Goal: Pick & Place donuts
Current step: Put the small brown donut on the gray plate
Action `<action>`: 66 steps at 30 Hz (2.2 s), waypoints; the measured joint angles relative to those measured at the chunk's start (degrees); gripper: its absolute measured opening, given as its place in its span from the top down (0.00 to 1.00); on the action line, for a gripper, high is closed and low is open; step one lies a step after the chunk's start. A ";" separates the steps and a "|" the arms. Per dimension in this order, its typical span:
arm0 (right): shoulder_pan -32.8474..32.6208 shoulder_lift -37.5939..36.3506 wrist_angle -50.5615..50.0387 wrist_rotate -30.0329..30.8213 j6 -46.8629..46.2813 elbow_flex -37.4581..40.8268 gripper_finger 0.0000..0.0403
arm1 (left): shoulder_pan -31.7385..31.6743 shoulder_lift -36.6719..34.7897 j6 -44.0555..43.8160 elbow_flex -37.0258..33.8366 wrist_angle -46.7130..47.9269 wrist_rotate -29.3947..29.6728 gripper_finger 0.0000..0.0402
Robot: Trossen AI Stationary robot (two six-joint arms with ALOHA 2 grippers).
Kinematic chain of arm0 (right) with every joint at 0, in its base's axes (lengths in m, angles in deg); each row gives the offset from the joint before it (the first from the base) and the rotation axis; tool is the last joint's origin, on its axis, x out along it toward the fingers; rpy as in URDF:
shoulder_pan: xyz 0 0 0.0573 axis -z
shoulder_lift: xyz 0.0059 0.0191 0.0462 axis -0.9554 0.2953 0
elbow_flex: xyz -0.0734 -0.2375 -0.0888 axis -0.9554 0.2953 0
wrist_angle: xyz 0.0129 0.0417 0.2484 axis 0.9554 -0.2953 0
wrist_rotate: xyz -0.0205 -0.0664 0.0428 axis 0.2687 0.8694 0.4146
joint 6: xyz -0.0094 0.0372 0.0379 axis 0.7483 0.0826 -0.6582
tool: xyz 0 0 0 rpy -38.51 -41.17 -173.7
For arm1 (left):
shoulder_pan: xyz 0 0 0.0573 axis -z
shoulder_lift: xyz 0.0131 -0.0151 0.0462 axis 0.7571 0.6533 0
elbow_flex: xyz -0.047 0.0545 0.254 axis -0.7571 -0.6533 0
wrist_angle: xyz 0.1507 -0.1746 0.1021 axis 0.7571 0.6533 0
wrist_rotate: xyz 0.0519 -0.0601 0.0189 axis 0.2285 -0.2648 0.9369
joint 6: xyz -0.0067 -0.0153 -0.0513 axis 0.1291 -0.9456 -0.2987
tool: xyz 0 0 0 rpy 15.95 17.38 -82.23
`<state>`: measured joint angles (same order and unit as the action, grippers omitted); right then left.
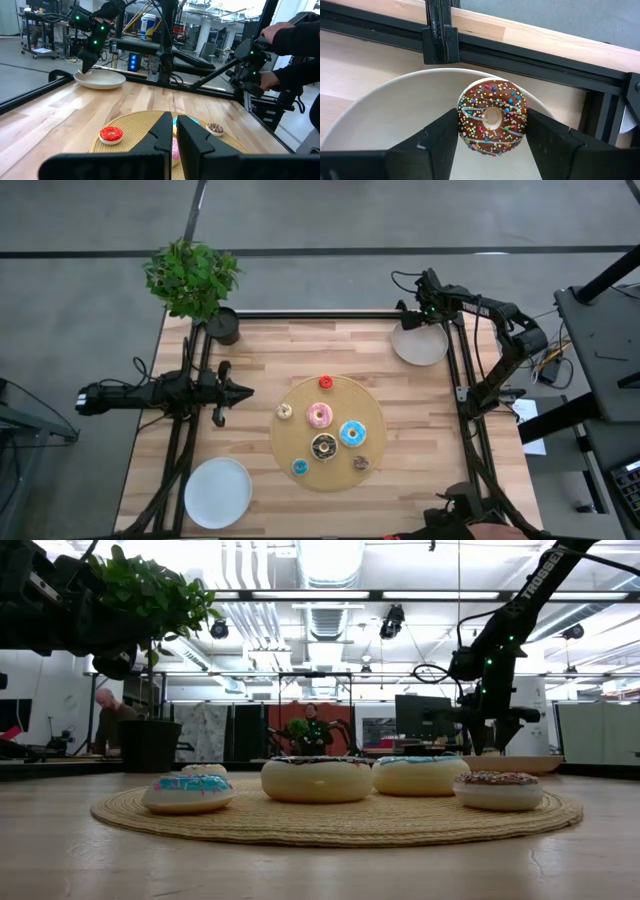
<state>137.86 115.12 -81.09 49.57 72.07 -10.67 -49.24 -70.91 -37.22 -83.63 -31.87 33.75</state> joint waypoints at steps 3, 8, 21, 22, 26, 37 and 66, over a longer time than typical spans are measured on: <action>0.00 0.00 0.10 -0.08 0.00 0.09 0.48 | 0.01 -0.02 0.00 0.00 0.01 0.00 1.00; 0.00 0.00 0.15 -0.08 0.00 0.10 0.48 | 0.00 -0.01 0.00 0.00 0.00 0.00 1.00; -0.02 0.00 0.27 -0.08 0.00 0.14 0.48 | 0.02 -0.02 0.00 0.00 0.02 0.00 1.00; -0.02 0.00 0.26 -0.05 0.00 0.14 0.48 | 0.00 -0.02 -0.01 0.00 0.02 0.00 1.00; -0.02 0.00 0.26 -0.05 0.12 0.14 0.48 | 0.00 -0.01 0.00 0.00 0.00 0.00 1.00; -0.04 0.00 0.23 -0.38 1.05 0.21 0.46 | 0.00 -0.01 -0.01 0.00 0.01 0.00 1.00; -1.04 -3.15 -1.04 -3.09 1.42 0.21 0.38 | 0.01 -0.01 -0.01 0.00 0.00 0.00 1.00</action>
<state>136.82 111.97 -82.13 46.48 73.49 -10.46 -49.23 -70.92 -37.23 -83.63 -31.87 33.75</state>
